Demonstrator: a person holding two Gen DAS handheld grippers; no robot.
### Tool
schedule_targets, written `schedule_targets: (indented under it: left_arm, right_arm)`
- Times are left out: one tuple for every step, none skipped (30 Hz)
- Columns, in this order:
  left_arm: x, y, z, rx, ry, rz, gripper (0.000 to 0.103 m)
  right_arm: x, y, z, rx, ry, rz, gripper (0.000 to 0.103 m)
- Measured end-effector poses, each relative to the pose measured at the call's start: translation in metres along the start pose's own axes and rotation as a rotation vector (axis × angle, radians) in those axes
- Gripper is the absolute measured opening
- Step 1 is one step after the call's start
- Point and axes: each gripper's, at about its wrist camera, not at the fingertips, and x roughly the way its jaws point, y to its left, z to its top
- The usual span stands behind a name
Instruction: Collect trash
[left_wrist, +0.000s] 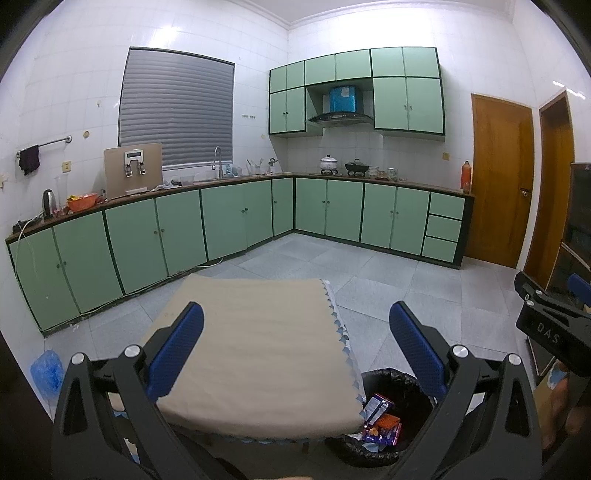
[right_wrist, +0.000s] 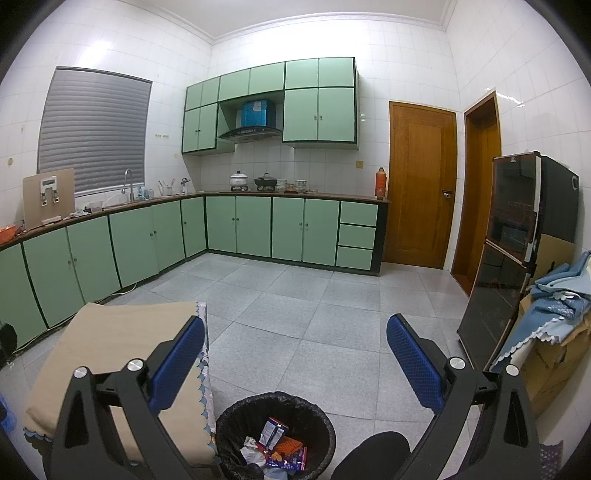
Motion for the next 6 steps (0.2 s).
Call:
schedule_targets:
  left_arm:
    - [0.0, 0.0, -0.0001, 0.0, 0.0, 0.002, 0.097]
    - [-0.0001, 0.0002, 0.0, 0.0, 0.0, 0.003, 0.097]
    - [0.0, 0.0002, 0.0, -0.001, 0.001, 0.002, 0.097]
    - [0.0002, 0.0001, 0.0001, -0.002, 0.003, 0.0, 0.097]
    - [0.0, -0.0002, -0.0003, -0.001, 0.003, 0.0, 0.097]
    - [-0.0004, -0.0005, -0.0007, -0.001, 0.002, 0.0, 0.097]
  right_arm:
    - [0.0003, -0.0006, -0.0001, 0.0, 0.001, 0.0, 0.097]
    - [0.0002, -0.0006, -0.0002, 0.0, 0.001, 0.001, 0.097]
    - [0.0001, -0.001, -0.0001, 0.0, 0.0, 0.0, 0.097]
    - [0.0001, -0.0007, 0.0, 0.0, 0.0, 0.0, 0.097]
    - [0.0001, -0.0006, 0.0, 0.0, -0.001, 0.0, 0.097]
    - [0.0001, -0.0016, 0.0, 0.0, -0.001, 0.0, 0.097]
